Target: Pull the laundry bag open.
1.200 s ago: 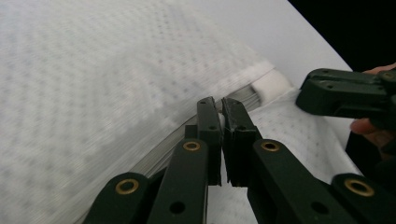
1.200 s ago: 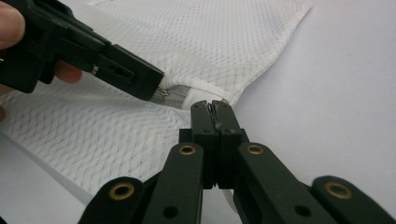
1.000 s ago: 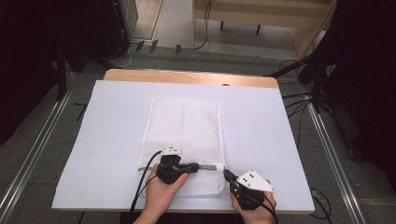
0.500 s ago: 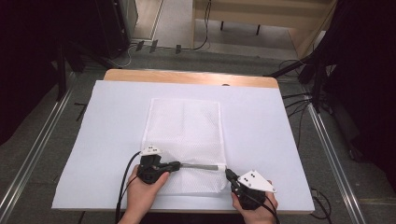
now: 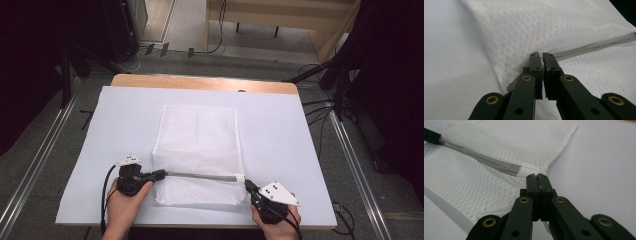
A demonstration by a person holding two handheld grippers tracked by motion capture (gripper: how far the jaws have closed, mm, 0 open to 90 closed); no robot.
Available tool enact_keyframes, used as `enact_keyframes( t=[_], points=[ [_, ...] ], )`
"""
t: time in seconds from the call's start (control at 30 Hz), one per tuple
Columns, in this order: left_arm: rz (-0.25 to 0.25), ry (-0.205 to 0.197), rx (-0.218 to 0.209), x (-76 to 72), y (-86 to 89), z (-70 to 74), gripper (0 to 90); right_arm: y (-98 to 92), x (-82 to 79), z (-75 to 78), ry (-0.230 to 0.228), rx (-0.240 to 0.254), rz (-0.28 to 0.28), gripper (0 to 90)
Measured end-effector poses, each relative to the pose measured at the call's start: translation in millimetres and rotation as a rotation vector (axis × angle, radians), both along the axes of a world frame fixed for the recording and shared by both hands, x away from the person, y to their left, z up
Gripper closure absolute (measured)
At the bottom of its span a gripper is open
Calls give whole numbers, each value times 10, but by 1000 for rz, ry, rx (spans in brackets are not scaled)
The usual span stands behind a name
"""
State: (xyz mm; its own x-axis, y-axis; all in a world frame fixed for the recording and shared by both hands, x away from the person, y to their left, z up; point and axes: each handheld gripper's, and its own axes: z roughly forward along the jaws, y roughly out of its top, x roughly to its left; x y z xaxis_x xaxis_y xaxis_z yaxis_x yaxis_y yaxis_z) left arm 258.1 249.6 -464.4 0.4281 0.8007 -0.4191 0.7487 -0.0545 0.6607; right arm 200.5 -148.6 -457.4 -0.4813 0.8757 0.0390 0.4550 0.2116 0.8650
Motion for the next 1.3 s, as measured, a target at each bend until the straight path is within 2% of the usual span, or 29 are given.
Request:
enact_keyframes(
  t=[0.13, 0.37, 0.4, 0.43, 0.47, 0.57, 0.6, 0.67, 0.73, 0.77, 0.83, 0.93, 0.97, 1.0, 1.03, 1.13, 1.2, 1.23, 1.3],
  points=[
    [8, 3, -15, -38, 130, 7, 877, -8, 3, -1, 0, -2, 1, 900],
    [23, 5, -12, -117, 306, 25, 877, 8, -21, 2, -7, -27, 1, 900],
    [28, 4, -1, -126, 338, 24, 877, 4, -23, 4, -7, -27, 2, 900],
    [25, 13, -10, -134, 369, 14, 877, 0, -23, 7, -7, -26, 2, 900],
    [23, 22, -19, -144, 389, -1, 877, 0, -23, 8, -5, -18, 6, 900],
    [26, 20, -10, -170, 390, -12, 877, 37, -37, 6, -10, -34, 10, 900],
    [10, 14, -15, -173, 392, -10, 876, 41, -38, 4, -9, -36, 11, 900],
    [12, -30, -29, -194, 402, -8, 862, 31, -36, 5, -12, -27, 10, 900],
    [41, -85, -36, -217, 427, 11, 735, 8, -38, 15, -16, -11, 11, 900],
    [63, -115, -31, -229, 433, 30, 647, -3, -41, 22, -15, -2, 10, 900],
    [84, -171, -9, -235, 442, 64, 525, -21, -39, 28, -10, 11, 22, 900],
    [101, -199, 7, -224, 448, 69, 381, -36, -37, 14, -4, 24, 4, 899],
    [115, -204, 20, -223, 445, 66, 337, -47, -30, 7, -11, 31, 2, 858],
    [121, -212, 33, -222, 448, 67, 294, -59, -21, 3, -7, 44, 6, 771],
    [128, -219, 37, -224, 456, 73, 264, -74, -10, 1, -3, 58, 10, 695],
    [160, -248, 41, -227, 503, 112, 174, -146, 19, 6, -5, 85, 16, 545],
    [175, -272, 42, -228, 547, 141, 135, -206, 49, 16, -5, 103, 26, 476],
    [166, -289, 46, -234, 571, 149, 130, -233, 60, 21, -9, 108, 31, 449],
    [153, -307, 42, -236, 619, 160, 40, -283, 78, 36, -17, 104, 22, 376]
  ],
)
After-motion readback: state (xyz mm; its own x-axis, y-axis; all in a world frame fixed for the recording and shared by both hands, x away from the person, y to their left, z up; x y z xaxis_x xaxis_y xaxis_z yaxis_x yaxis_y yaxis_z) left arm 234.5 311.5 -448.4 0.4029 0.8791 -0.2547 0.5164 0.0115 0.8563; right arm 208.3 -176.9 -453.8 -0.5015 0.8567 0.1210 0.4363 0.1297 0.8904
